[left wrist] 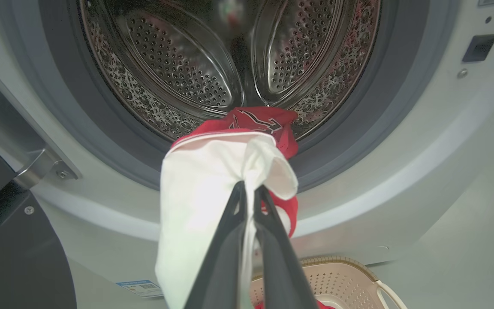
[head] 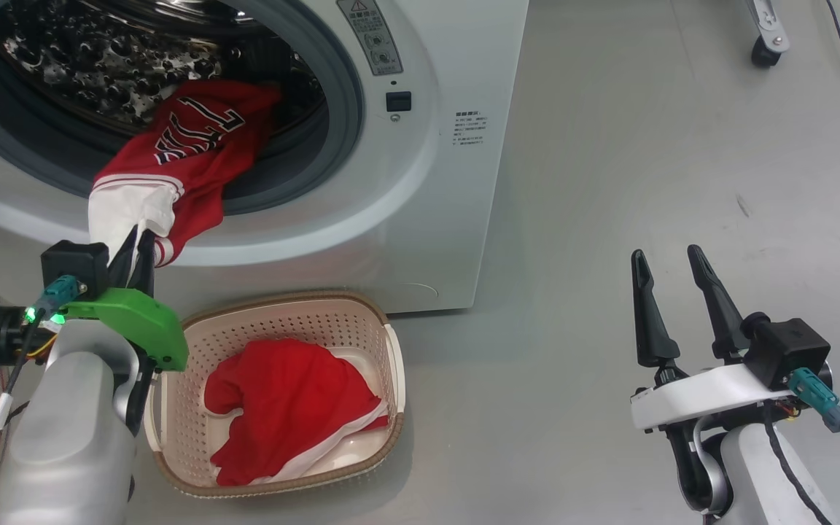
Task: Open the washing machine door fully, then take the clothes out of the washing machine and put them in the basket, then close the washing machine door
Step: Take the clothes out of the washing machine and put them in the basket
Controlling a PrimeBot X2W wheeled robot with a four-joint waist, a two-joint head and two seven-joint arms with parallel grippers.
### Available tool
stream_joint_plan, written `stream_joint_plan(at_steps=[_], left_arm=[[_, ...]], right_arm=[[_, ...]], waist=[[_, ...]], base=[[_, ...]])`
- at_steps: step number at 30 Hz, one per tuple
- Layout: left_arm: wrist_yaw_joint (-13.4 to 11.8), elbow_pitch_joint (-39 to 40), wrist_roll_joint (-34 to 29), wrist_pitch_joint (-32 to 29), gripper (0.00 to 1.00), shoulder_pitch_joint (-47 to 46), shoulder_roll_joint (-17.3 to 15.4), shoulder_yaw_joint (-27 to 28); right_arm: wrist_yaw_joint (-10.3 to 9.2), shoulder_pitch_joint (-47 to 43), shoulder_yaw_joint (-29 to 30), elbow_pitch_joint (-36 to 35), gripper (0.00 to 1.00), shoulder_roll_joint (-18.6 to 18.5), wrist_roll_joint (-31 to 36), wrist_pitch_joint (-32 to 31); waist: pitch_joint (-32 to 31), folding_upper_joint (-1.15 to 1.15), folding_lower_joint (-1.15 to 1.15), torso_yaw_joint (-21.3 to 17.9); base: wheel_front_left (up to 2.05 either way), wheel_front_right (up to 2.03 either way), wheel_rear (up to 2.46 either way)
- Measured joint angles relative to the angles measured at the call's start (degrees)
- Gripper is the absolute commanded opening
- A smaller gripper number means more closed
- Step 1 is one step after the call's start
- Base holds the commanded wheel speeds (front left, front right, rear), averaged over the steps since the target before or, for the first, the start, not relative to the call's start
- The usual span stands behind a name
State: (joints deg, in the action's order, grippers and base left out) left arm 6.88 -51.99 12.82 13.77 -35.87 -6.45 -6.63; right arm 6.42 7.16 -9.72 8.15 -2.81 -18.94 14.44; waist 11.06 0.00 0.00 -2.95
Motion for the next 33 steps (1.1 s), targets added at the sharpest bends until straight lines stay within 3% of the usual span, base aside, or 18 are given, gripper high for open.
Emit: stream_joint_plan(at_steps=[8,15,33], left_arm=[[0.0,7.2,0.5,0.6,0.00,1.1,0.2,0.5],[0.0,19.5,2.1,0.7,0.00,1.6,0.2,3.0],[0.0,39.9,-1.7,0.7,0.00,5.3,0.4,3.0]], right_arm=[[0.05,-0.7,-0.1,0.0,1.00,0.0,0.0,0.0],[0.05,-0.8,0.0,-0.1,1.00,0.0,0.0,0.0],[0.08,-1.8,0.0,-0.2,1.00,0.0,-0.1,0.0]], waist=[[-1.8,0.00,0.00,1.7],[-2.4,0.00,0.00,2.0],[-3.3,0.00,0.00,1.5]], base=[[0.00,0.00,0.00],[0.00,0.00,0.00],[0.00,0.00,0.00]])
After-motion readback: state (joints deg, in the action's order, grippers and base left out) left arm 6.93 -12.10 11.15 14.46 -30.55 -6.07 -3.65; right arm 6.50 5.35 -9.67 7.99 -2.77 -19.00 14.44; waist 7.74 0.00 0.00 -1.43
